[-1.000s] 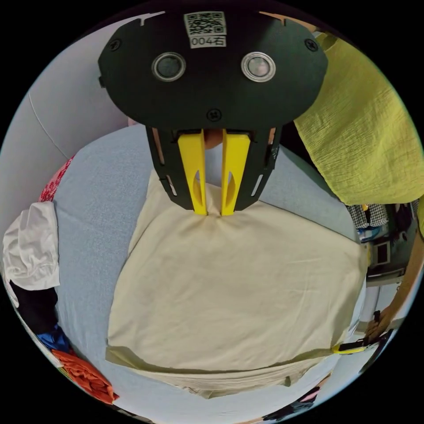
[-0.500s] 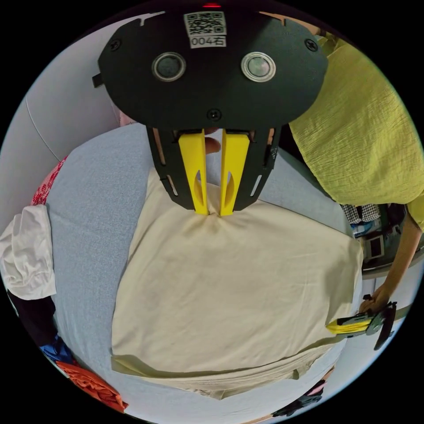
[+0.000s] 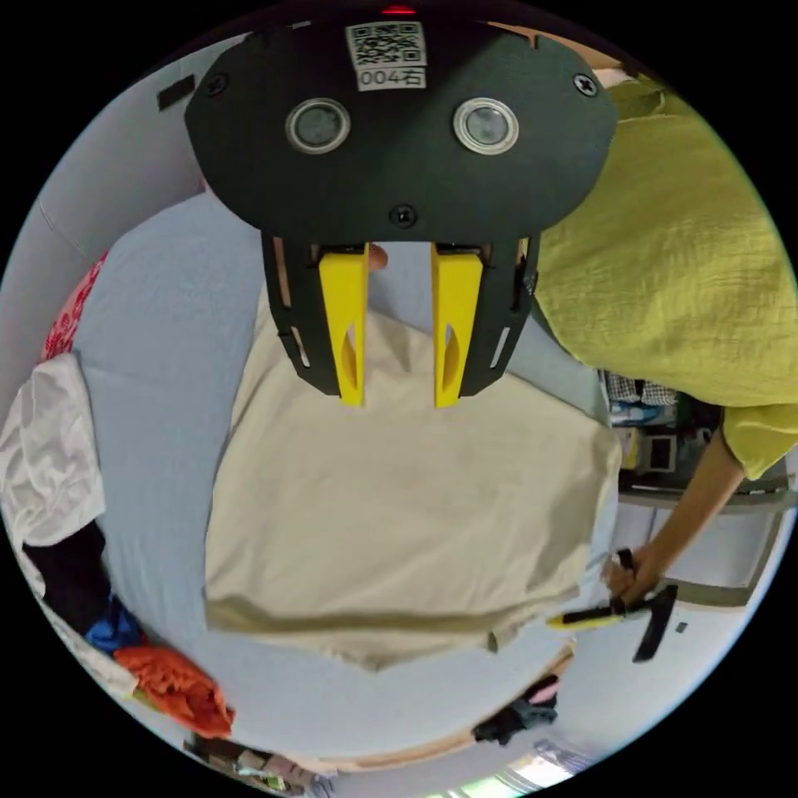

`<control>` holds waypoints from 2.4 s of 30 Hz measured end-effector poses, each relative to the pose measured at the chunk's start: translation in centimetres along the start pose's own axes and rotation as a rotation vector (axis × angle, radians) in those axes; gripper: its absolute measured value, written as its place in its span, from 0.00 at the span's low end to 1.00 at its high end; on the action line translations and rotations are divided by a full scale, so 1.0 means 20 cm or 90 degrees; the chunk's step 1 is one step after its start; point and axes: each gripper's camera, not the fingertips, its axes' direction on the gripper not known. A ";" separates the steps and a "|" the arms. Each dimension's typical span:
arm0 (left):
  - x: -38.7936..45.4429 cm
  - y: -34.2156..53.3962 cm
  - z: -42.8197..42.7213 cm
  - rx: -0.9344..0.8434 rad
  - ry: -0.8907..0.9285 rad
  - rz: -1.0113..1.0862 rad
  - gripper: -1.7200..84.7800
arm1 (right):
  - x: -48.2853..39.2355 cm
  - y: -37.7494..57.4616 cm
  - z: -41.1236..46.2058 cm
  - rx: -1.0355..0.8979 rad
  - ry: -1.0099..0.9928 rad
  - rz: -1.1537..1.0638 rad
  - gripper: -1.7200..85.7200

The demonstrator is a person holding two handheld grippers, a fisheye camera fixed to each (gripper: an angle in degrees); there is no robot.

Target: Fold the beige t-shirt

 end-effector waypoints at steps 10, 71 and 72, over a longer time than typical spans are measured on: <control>0.12 0.09 0.24 -0.002 -0.024 -0.014 0.02 | -0.04 -0.40 -0.03 0.217 0.134 -0.036 0.18; 0.52 1.24 0.35 -0.062 -0.105 0.052 0.17 | 0.35 0.21 -0.47 -0.041 0.162 -0.183 0.23; 0.51 1.27 0.34 -0.063 -0.108 0.034 0.18 | 0.37 0.23 -0.50 -0.039 0.155 -0.174 0.23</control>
